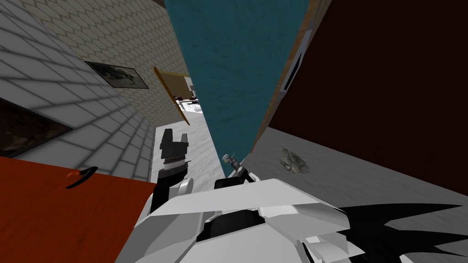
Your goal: Push the door open
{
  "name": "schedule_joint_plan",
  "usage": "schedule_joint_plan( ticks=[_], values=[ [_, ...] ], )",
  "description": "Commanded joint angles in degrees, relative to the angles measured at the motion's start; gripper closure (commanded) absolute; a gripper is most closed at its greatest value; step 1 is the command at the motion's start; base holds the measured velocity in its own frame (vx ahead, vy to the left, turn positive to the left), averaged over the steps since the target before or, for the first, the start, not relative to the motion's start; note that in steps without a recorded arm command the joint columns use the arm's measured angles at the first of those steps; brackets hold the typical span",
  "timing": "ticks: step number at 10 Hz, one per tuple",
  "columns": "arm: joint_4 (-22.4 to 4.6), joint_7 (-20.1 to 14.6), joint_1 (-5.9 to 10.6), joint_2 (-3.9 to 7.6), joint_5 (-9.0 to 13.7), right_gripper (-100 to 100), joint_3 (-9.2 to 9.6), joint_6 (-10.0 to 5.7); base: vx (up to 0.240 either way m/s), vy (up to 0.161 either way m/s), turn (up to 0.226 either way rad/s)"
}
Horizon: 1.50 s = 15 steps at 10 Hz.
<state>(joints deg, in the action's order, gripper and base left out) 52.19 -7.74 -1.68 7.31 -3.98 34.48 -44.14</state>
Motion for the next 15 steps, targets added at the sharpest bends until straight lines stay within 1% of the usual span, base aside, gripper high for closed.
schedule_joint_plan(
  ticks=[1,4,5,8,9,10,11,15],
  values=[
    [0.02,0.05,-0.12,-0.04,0.03,100,-0.02,-0.05,-0.007,-0.017,0.006],
    [0.02,0.05,-0.12,-0.04,0.03,100,-0.02,-0.05,-0.007,-0.003,-0.01],
    [-0.42,0.38,0.03,-0.11,0.33,100,-1.02,0.17,0.039,0.079,-0.03],
    [-0.91,0.91,0.33,-0.37,0.76,100,-2.49,0.26,0.109,0.134,-0.04],
    [-1.21,1.23,0.51,-0.54,1.03,100,-3.39,0.31,0.112,0.195,-0.052],
    [-1.39,1.42,0.62,-0.64,1.18,100,-3.91,0.35,0.123,0.145,-0.037],
    [-1.74,1.8,0.84,-0.85,1.49,100,-4.98,0.41,0.131,0.123,-0.044],
    [-2.53,2.65,1.32,-1.37,2.19,100,-7.34,0.55,0.114,0.123,-0.039]
  ],
)
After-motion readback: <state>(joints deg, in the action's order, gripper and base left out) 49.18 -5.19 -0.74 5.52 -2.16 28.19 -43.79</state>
